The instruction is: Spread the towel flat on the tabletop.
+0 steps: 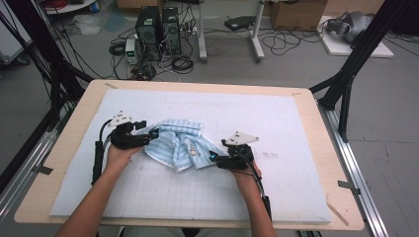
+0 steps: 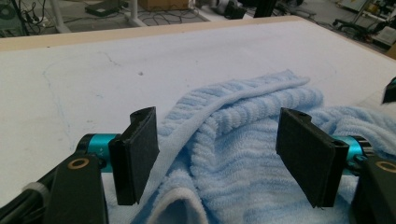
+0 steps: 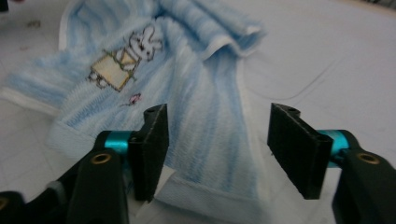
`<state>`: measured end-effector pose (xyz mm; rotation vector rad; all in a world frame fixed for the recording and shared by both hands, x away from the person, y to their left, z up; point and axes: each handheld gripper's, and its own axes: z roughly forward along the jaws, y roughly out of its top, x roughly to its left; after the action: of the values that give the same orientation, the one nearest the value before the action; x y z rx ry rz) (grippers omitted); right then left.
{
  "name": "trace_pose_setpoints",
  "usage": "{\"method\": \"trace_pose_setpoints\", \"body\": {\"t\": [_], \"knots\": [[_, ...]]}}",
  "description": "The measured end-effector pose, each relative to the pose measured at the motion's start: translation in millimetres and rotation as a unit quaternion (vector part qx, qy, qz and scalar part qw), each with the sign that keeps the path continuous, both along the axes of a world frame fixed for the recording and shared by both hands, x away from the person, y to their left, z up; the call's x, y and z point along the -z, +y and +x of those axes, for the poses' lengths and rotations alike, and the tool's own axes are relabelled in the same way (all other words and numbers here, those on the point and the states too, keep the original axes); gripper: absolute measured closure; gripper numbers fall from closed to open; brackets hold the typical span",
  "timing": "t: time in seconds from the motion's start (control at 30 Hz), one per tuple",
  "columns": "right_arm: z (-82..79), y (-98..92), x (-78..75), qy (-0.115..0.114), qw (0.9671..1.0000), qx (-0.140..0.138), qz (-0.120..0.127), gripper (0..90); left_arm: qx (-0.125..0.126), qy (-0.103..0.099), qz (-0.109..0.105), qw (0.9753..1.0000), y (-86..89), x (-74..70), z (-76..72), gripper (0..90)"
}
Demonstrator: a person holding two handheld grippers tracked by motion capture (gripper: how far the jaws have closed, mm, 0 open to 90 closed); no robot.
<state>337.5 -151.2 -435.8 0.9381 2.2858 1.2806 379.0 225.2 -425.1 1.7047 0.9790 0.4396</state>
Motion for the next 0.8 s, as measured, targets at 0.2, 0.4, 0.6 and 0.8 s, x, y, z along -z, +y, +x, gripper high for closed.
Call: {"method": "trace_pose_setpoints", "body": {"t": [0.2,0.4,0.6,0.8], "knots": [[4.6,12.6,13.4,0.046,0.9966,-0.052,-0.044,74.1,-0.005,-0.002,0.000,1.0000,7.8,2.6,-3.5,30.7],[-8.3,2.7,13.1,0.039,0.9972,-0.054,-0.035,79.8,-0.007,0.002,0.003,1.0000,11.5,5.5,-7.4,30.7],[-40.1,-16.2,10.9,0.027,0.9974,-0.059,-0.034,82.1,-0.004,0.013,0.003,0.9999,11.0,10.4,-9.2,30.7],[-67.2,-31.6,13.1,0.027,0.9974,-0.061,-0.027,83.4,0.003,0.009,0.000,1.0000,4.6,9.3,-11.3,30.8]]}}
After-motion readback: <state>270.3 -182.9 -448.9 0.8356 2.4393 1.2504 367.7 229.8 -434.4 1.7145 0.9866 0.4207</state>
